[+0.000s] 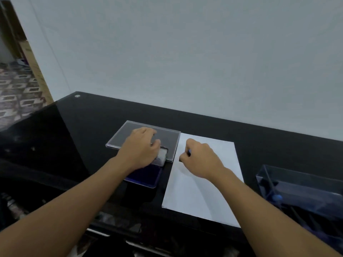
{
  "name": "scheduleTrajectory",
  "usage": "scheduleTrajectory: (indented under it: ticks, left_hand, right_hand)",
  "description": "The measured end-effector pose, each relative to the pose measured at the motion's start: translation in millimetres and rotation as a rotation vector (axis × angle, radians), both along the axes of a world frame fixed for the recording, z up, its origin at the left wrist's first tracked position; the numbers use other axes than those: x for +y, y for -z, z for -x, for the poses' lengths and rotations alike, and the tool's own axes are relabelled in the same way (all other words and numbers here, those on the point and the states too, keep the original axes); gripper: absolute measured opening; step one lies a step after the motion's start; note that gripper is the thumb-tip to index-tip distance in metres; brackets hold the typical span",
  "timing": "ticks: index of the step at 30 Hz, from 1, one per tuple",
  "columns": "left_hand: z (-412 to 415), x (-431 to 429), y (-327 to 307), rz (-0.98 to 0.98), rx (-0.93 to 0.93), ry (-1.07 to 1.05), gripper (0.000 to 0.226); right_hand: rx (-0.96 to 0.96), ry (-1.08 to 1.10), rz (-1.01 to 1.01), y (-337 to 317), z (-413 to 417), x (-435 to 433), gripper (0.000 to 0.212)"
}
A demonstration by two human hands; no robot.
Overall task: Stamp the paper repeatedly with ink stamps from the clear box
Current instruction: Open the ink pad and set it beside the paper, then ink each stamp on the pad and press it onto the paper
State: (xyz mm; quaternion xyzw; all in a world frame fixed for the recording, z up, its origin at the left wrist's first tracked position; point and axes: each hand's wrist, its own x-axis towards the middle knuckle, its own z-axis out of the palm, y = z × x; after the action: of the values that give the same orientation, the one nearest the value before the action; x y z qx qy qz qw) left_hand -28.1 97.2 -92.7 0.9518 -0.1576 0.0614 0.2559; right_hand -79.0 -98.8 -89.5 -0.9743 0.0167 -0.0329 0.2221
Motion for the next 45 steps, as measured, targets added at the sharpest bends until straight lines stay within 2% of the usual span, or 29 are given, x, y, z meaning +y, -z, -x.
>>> scheduleTrajectory:
  ticks: [6, 11, 16, 22, 30, 35, 45]
  left_hand:
    - [-18.3, -75.0, 2.8, 0.026, 0.021, 0.124, 0.033]
    - [-41.3, -119.8, 16.1, 0.034, -0.011, 0.18, 0.055]
    - [-76.9, -151.4, 35.2, 0.001, 0.072, 0.188, 0.038]
    - [-100.4, -170.9, 52.2, -0.053, 0.036, 0.205, 0.038]
    - [-107.3, -181.2, 76.5, -0.12, -0.037, 0.168, 0.027]
    - [-106.7, -182.1, 85.3, -0.115, -0.096, 0.153, 0.045]
    - [-104.1, -180.7, 89.8, -0.13, -0.162, 0.157, 0.051]
  right_hand:
    - [0.034, 0.143, 0.011, -11.8, -7.6, -81.1, 0.016]
    - [0.032, 0.23, 0.034, -20.7, -30.4, -129.5, 0.013]
    - [0.034, 0.242, 0.013, -18.1, -61.4, -156.1, 0.01]
    - [0.077, 0.214, 0.029, -7.1, -85.0, -166.0, 0.01]
    - [0.096, 0.167, 0.084, 2.9, -101.8, -163.3, 0.01]
    - [0.113, 0.179, 0.155, 18.0, -102.3, -156.5, 0.012]
    - [0.035, 0.246, 0.142, 29.4, -97.7, -149.8, 0.015]
